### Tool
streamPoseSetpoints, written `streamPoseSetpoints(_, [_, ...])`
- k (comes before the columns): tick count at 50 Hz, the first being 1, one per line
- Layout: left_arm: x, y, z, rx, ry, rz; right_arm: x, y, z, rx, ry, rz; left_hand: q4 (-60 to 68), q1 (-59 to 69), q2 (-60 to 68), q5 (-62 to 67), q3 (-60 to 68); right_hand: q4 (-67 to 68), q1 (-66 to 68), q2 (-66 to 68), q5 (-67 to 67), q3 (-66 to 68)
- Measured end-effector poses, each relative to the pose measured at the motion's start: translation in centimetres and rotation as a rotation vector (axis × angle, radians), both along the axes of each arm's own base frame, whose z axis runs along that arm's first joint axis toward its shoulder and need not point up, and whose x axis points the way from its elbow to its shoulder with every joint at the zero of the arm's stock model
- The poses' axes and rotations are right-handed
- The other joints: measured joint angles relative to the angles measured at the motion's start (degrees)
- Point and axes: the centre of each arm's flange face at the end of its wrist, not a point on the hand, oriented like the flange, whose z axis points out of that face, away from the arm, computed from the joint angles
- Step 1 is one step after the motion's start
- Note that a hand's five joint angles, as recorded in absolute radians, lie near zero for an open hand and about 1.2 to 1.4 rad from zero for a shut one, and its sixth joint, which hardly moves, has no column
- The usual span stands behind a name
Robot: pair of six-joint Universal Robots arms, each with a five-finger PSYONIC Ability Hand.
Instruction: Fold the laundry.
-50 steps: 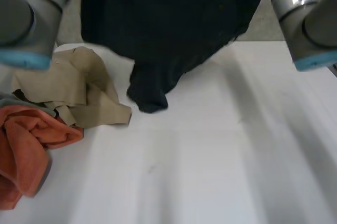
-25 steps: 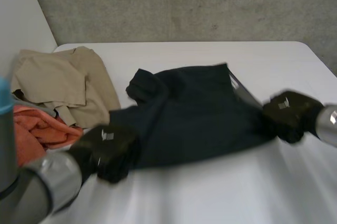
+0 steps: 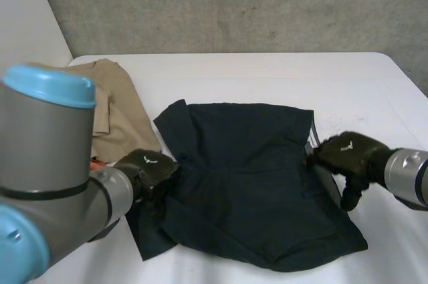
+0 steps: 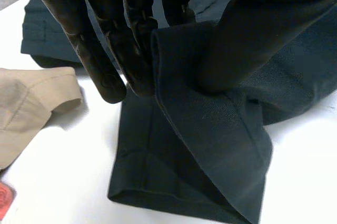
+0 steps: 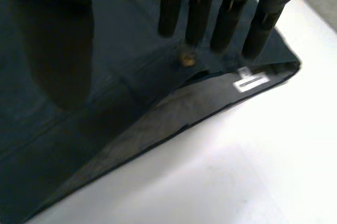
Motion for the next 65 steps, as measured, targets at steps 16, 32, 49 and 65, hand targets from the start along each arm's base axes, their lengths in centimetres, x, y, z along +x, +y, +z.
streamPoseSetpoints(16, [0.2,-4.2,0.9,-0.17,-0.042,0.09,-0.4,4.2,2.8,0.106,-0.04,0.043,0.0,0.0,0.0,0.0,0.0,-3.8,-3.1,-2.5,-3.9,-3.4])
streamPoseSetpoints(32, [0.8,-2.6,-0.1,-0.049,0.011,0.101,0.4,2.7,-3.2,-0.068,0.002,-0.027,-2.1,-2.0,-2.7,-1.9,-2.7,43.5,40.6,43.1,42.3,43.0])
streamPoseSetpoints(49, [1.6,-0.4,-1.6,-0.013,0.019,0.1,1.6,4.3,-2.7,-0.088,-0.008,0.028,-39.5,-35.8,-38.8,-38.6,-38.0,43.7,40.6,43.1,42.9,43.0])
streamPoseSetpoints(65, [1.2,0.4,-1.5,0.1,-0.022,0.111,1.8,2.9,-1.5,-0.157,-0.008,0.022,-39.5,-35.8,-38.8,-38.6,-38.0,43.7,40.6,43.1,42.9,43.0])
